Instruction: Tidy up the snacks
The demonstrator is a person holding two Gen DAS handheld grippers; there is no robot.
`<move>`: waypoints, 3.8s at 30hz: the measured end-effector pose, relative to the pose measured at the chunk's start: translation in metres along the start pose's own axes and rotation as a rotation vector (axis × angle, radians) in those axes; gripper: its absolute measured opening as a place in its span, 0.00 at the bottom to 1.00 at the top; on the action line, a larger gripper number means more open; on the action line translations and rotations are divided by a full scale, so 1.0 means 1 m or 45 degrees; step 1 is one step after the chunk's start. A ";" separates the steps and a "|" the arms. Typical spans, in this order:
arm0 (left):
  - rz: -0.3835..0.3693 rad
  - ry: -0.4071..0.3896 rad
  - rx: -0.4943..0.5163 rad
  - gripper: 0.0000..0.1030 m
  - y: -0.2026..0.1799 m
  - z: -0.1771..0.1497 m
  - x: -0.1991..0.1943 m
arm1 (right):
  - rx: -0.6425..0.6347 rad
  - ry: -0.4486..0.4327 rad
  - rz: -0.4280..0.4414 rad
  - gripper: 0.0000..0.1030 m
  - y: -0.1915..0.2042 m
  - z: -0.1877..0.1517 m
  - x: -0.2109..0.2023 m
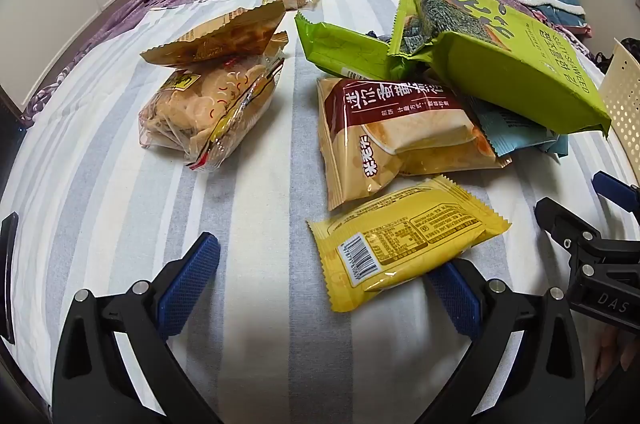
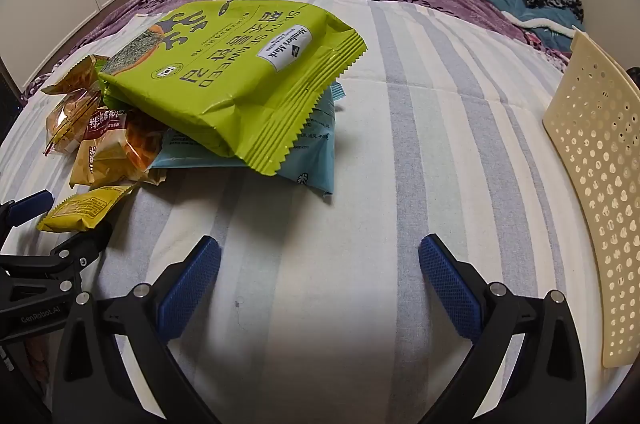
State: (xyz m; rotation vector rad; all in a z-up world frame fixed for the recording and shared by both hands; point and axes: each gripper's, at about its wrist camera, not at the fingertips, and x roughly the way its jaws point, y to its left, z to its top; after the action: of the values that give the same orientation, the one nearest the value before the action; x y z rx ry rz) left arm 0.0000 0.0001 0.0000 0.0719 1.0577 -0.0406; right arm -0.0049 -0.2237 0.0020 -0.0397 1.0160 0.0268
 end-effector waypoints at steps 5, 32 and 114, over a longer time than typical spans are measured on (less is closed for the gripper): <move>-0.002 0.000 -0.001 0.98 0.000 0.000 0.000 | 0.000 0.001 0.001 0.95 0.000 0.000 0.000; 0.002 -0.001 0.001 0.98 0.000 0.000 0.000 | 0.000 -0.003 0.002 0.95 -0.002 -0.003 0.001; -0.021 -0.165 -0.094 0.98 0.047 0.028 -0.053 | -0.154 -0.319 0.246 0.95 -0.016 0.029 -0.066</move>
State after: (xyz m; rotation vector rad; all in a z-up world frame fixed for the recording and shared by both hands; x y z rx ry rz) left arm 0.0012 0.0444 0.0616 -0.0064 0.9296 -0.0206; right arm -0.0146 -0.2384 0.0741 -0.0469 0.7639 0.2633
